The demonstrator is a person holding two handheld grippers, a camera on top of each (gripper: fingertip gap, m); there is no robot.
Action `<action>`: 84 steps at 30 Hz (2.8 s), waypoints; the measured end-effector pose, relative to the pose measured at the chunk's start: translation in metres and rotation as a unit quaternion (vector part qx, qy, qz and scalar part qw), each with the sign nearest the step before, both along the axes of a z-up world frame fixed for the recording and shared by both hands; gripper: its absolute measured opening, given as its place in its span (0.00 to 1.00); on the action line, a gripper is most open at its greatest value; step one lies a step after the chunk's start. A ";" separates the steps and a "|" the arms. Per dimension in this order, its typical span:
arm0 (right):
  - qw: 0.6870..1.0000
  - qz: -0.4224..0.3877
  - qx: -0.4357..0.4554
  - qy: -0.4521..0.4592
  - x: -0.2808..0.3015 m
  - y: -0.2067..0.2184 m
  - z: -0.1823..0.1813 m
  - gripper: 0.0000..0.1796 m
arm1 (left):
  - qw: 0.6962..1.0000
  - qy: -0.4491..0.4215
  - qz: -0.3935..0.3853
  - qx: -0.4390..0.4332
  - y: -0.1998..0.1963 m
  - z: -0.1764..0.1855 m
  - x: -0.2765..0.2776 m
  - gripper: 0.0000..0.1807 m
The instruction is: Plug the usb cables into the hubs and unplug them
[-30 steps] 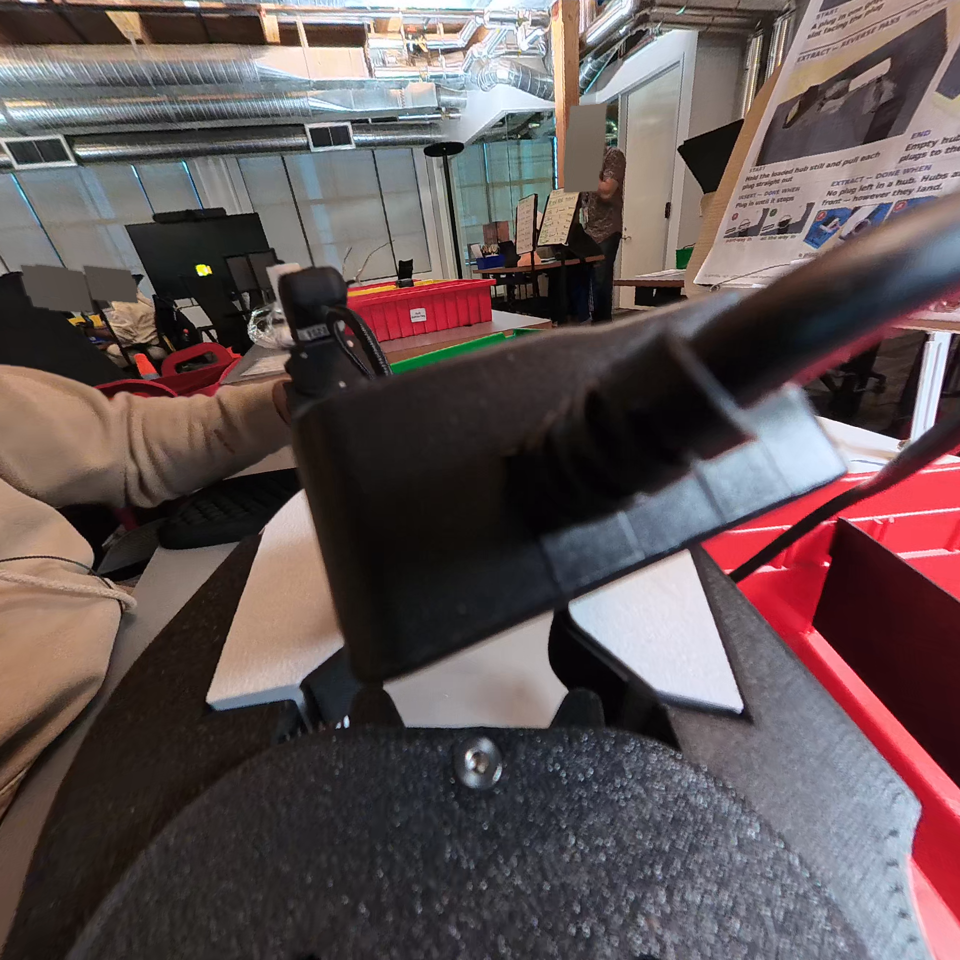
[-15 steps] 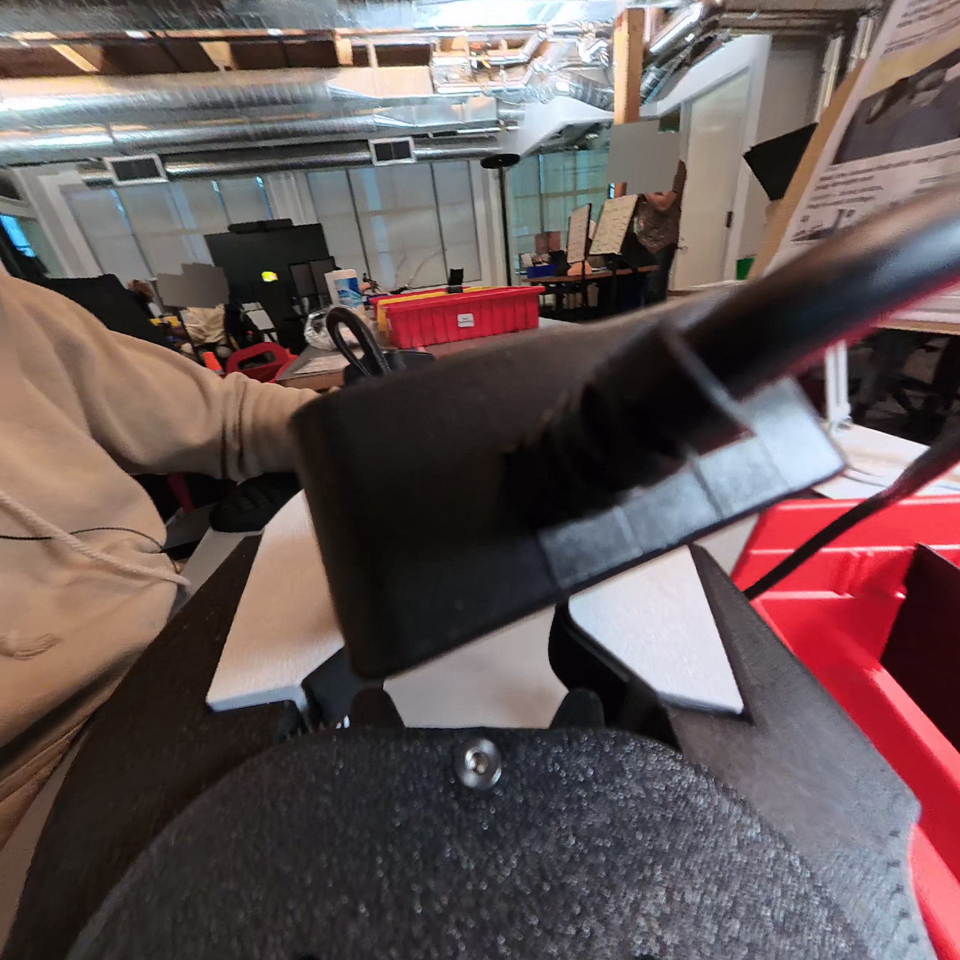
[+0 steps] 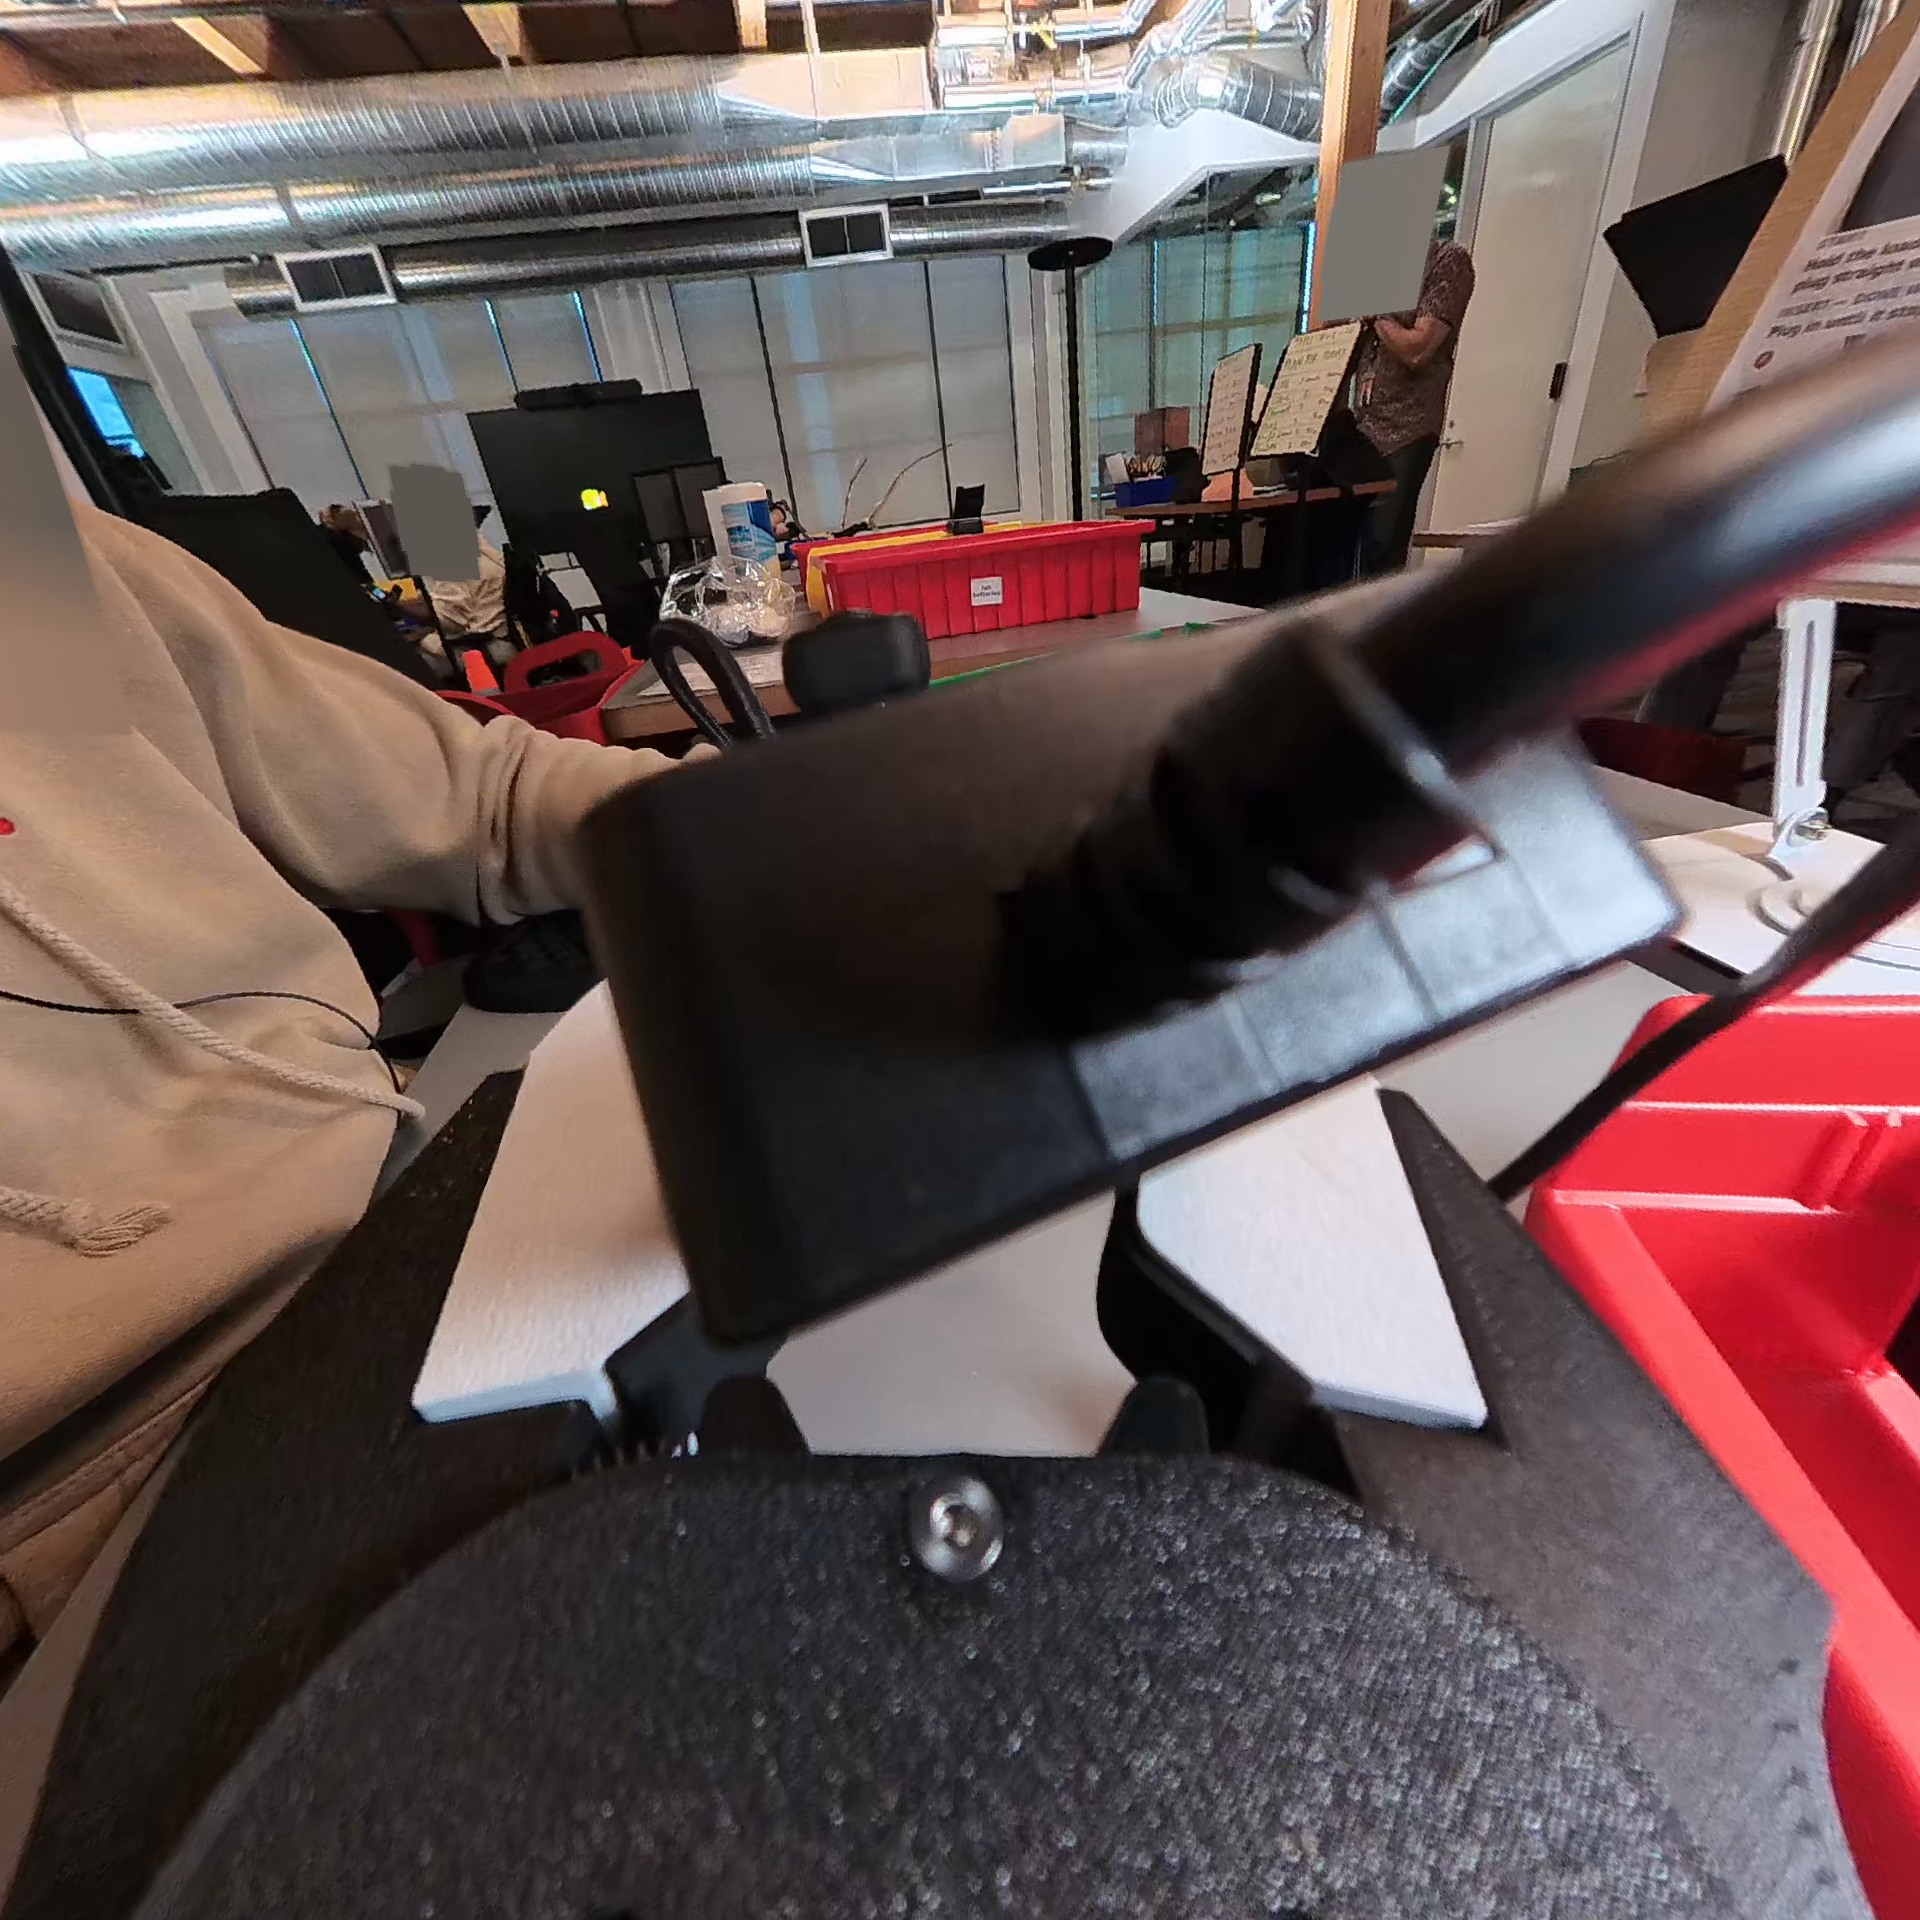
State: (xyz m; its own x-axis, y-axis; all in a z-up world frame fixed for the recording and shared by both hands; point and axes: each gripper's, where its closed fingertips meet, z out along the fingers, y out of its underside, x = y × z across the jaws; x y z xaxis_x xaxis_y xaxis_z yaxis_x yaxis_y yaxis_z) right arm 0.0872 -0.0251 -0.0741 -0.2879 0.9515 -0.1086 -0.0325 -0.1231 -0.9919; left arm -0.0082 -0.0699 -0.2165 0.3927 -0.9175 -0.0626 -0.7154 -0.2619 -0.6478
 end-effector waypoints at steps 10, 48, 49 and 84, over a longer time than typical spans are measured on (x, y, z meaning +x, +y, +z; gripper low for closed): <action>1.000 -0.013 -0.008 0.016 0.003 0.006 0.006 0.38 | 0.967 -0.248 0.056 -0.017 0.005 0.070 -0.004 0.04; 0.999 -0.038 -0.022 0.033 0.012 0.021 0.013 0.38 | 0.997 0.024 0.066 -0.007 0.059 -0.006 0.016 0.12; 0.999 -0.037 -0.021 0.033 0.011 0.021 0.013 0.38 | 0.997 0.023 0.067 -0.016 0.061 -0.007 0.017 0.12; 0.937 -0.142 0.208 -0.243 -0.058 -0.003 -0.058 0.39 | 0.996 0.065 0.054 -0.041 -0.003 0.116 0.051 0.03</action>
State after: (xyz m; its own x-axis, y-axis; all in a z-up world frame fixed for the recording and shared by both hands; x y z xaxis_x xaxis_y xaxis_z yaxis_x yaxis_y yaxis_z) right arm 0.0297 -0.0281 -0.1317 -0.0300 0.9716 0.2349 0.4628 0.2218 -0.8583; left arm 0.0430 -0.0724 -0.1007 0.4833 -0.8742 -0.0466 -0.7561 -0.3900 -0.5255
